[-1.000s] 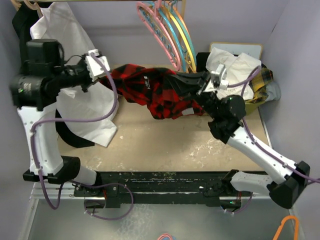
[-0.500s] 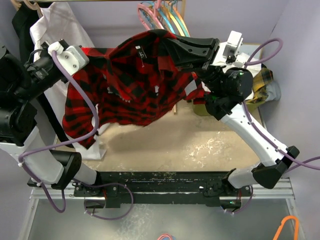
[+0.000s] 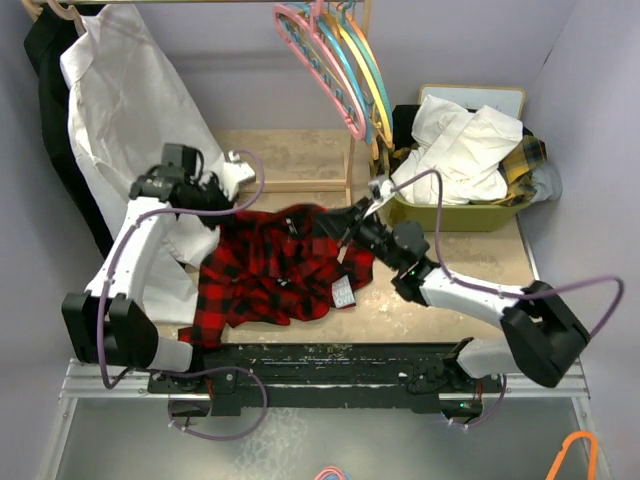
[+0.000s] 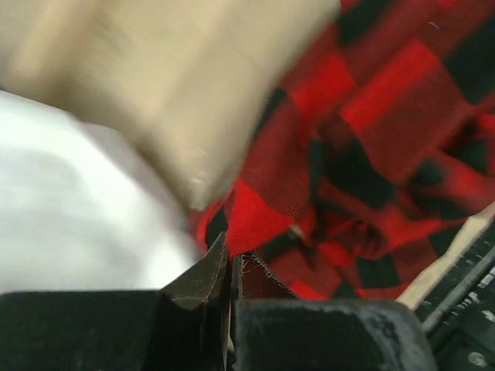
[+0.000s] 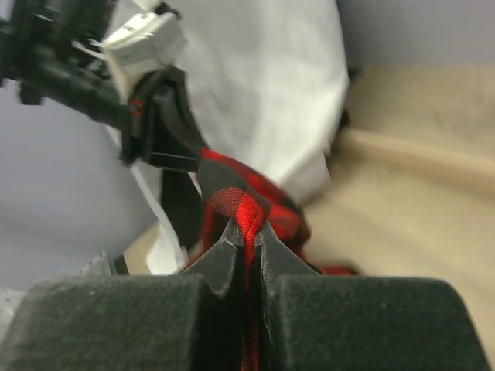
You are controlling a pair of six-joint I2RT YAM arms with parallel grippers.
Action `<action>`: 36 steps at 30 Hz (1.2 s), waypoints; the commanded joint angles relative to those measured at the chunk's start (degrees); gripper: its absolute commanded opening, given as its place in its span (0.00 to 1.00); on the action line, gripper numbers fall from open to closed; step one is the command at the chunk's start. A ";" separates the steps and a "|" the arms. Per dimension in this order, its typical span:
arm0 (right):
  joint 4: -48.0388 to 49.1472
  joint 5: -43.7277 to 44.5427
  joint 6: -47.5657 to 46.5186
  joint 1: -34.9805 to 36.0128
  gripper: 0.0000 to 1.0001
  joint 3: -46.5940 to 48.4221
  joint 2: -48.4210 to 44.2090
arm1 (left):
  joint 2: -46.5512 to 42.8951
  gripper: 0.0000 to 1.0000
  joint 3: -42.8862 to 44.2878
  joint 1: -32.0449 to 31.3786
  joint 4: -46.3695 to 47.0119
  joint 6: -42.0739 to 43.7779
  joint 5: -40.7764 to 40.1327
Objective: Place the shirt on the hanger
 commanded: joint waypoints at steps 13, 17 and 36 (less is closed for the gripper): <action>23.97 24.83 13.32 2.48 0.00 -3.28 24.60 | 21.71 0.00 -5.22 0.27 19.51 -8.18 2.13; 27.30 32.50 15.06 2.27 0.00 -7.29 24.88 | 25.53 0.00 -2.03 0.34 19.68 -8.44 -2.54; -8.12 37.48 -3.95 2.84 1.00 -13.68 -10.70 | 4.18 0.99 11.83 0.44 3.44 -16.26 -6.24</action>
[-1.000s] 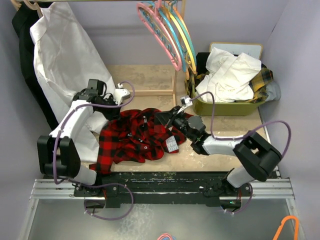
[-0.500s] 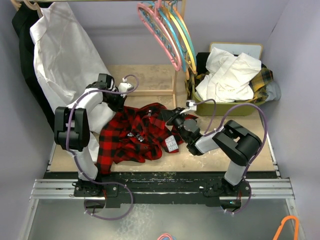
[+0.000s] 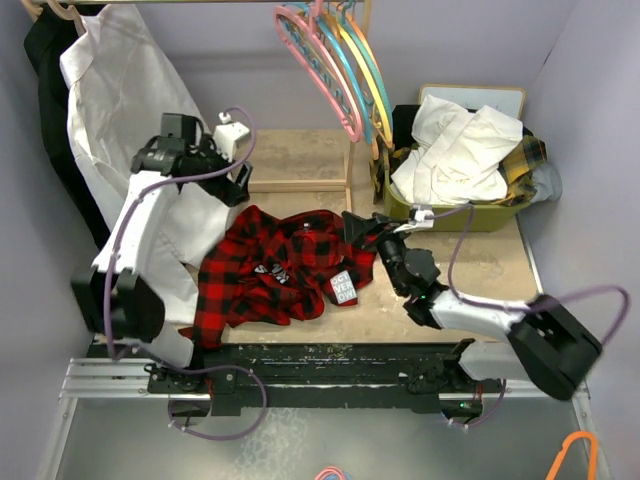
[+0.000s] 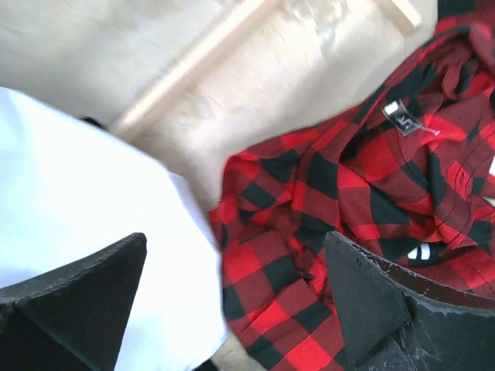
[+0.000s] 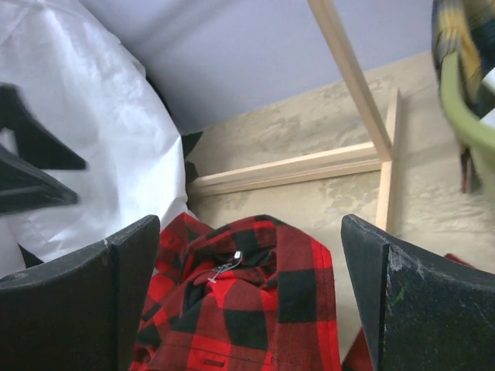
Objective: Place the shirt on the hanger
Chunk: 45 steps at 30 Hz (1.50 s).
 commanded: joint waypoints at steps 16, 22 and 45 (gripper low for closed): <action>-75.95 4.45 -32.44 15.90 0.42 73.11 -1.80 | -13.75 0.99 10.52 0.41 -2.43 -19.30 -27.91; -97.19 15.53 -33.09 13.86 0.37 111.77 19.62 | -15.88 0.99 8.54 0.53 -1.94 -18.47 -28.39; -99.88 -9.76 -18.44 -3.28 0.31 105.87 21.04 | -18.44 0.99 3.50 0.60 1.27 -16.49 -28.94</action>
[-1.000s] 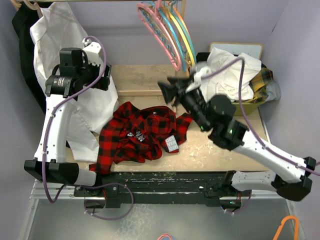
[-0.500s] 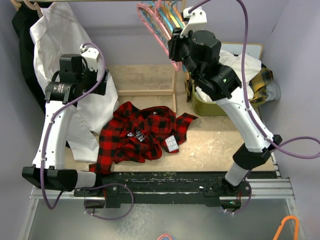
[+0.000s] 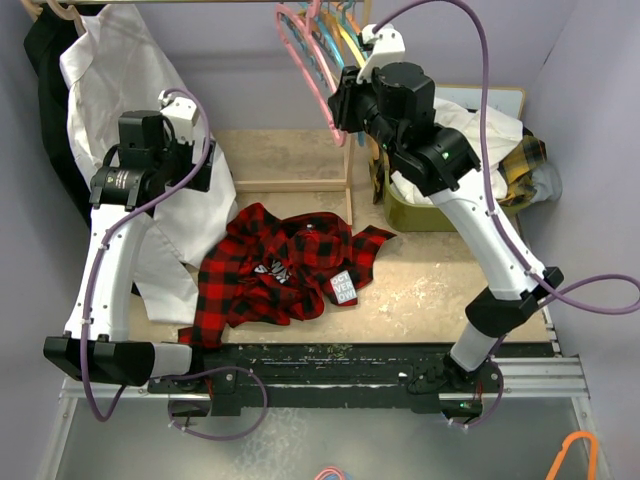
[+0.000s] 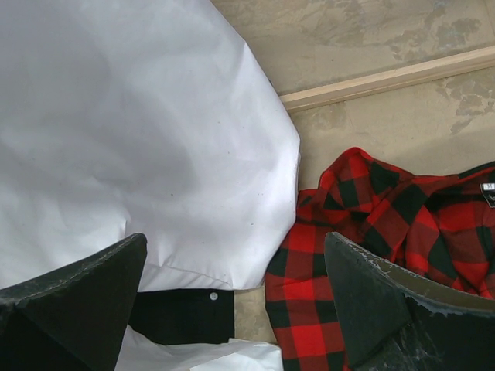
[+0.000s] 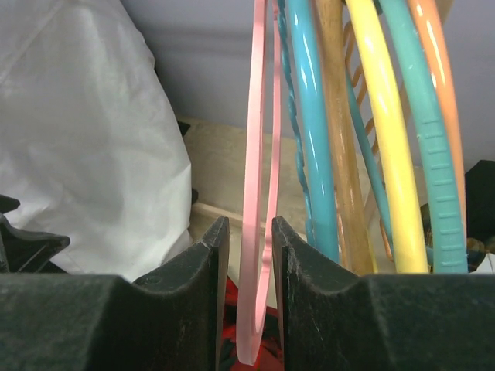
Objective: Place the shirt on the hanger
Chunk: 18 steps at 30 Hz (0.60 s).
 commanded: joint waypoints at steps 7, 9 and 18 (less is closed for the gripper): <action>1.35 -1.87 0.86 -0.62 0.33 -0.58 0.54 | -1.01 0.99 -0.78 0.25 2.85 0.70 0.88; 1.32 -1.37 0.73 -0.63 0.30 0.02 1.31 | -0.99 0.99 -0.90 0.25 2.88 0.77 1.07; 3.83 1.14 -2.02 -0.70 0.00 4.01 4.22 | -0.95 0.99 -1.24 0.25 2.48 1.54 1.93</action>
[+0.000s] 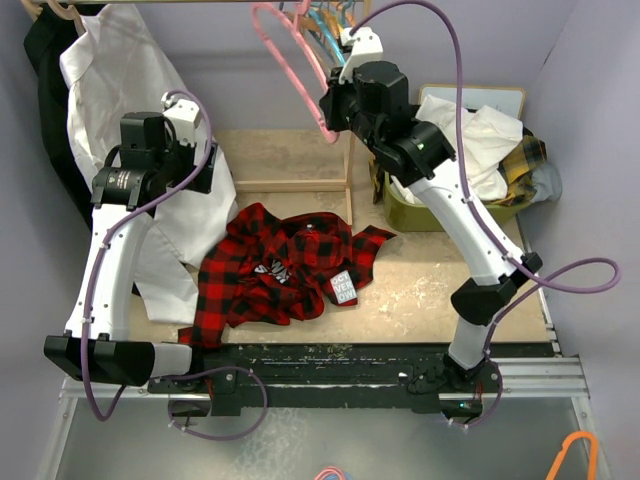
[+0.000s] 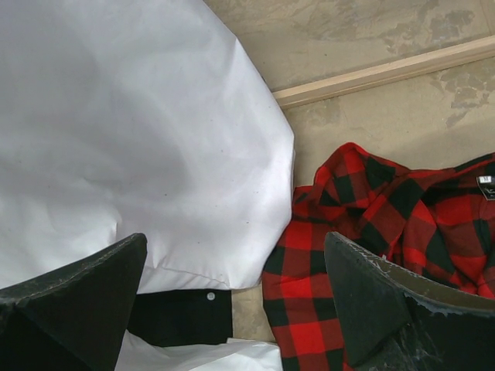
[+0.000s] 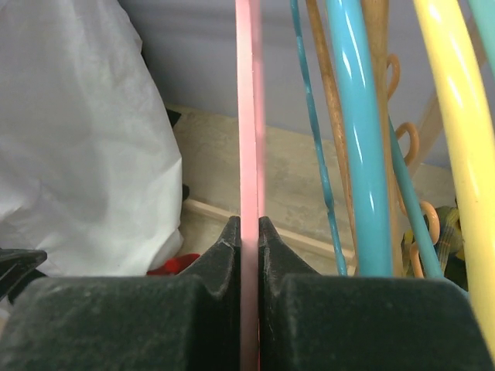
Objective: Place the shirt on the hanger
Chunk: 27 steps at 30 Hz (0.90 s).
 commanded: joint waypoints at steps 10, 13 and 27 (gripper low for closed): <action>22.27 -2.33 -1.30 -0.17 0.00 -15.64 -17.22 | 0.02 0.99 -3.95 0.04 3.22 0.57 9.21; 26.82 -6.53 -1.00 -0.18 0.00 -23.07 -22.45 | 0.59 0.99 -4.66 -0.40 3.93 -4.52 7.14; 29.75 -11.66 3.67 -0.13 0.00 -58.02 -40.09 | 16.28 1.00 -2.39 -14.26 2.01 -11.40 5.82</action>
